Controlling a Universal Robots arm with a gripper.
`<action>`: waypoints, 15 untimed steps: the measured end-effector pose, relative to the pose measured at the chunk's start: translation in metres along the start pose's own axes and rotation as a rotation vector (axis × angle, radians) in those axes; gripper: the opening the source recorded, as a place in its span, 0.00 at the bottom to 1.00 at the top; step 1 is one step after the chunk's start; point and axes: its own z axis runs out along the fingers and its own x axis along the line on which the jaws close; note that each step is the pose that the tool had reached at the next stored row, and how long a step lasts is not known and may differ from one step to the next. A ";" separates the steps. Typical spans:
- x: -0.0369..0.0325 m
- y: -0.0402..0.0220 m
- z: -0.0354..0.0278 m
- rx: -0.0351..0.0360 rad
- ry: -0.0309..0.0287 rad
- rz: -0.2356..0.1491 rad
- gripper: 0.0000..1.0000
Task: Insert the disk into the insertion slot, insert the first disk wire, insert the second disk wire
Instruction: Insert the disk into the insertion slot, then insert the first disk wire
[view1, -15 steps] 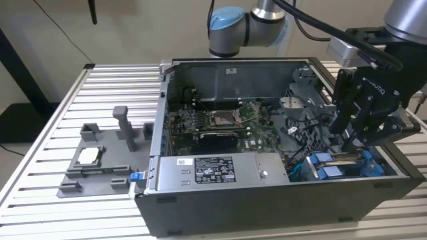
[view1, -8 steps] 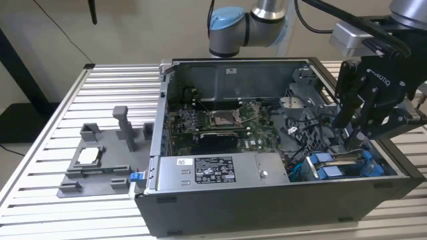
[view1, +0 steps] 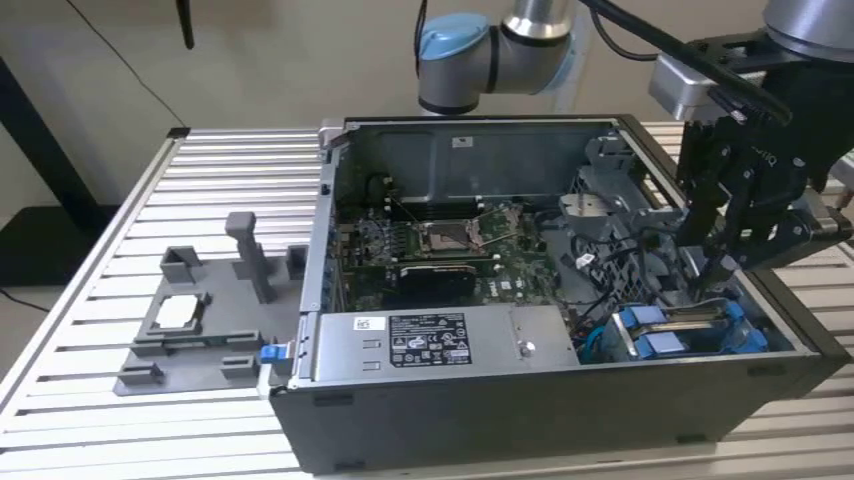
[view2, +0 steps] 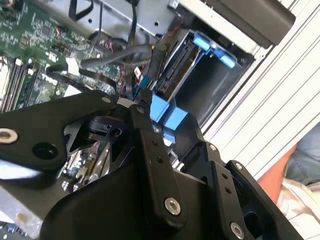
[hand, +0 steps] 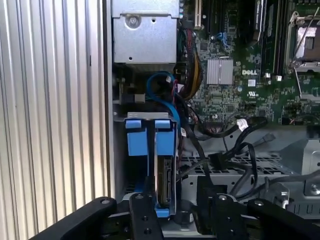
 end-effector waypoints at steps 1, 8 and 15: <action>-0.0012 0.0001 0.0000 0.0161 -0.0009 0.000 0.47; -0.0152 0.0003 0.0011 0.1085 0.0021 -0.012 0.47; -0.0224 0.0015 0.0025 0.1618 0.0661 -0.038 0.47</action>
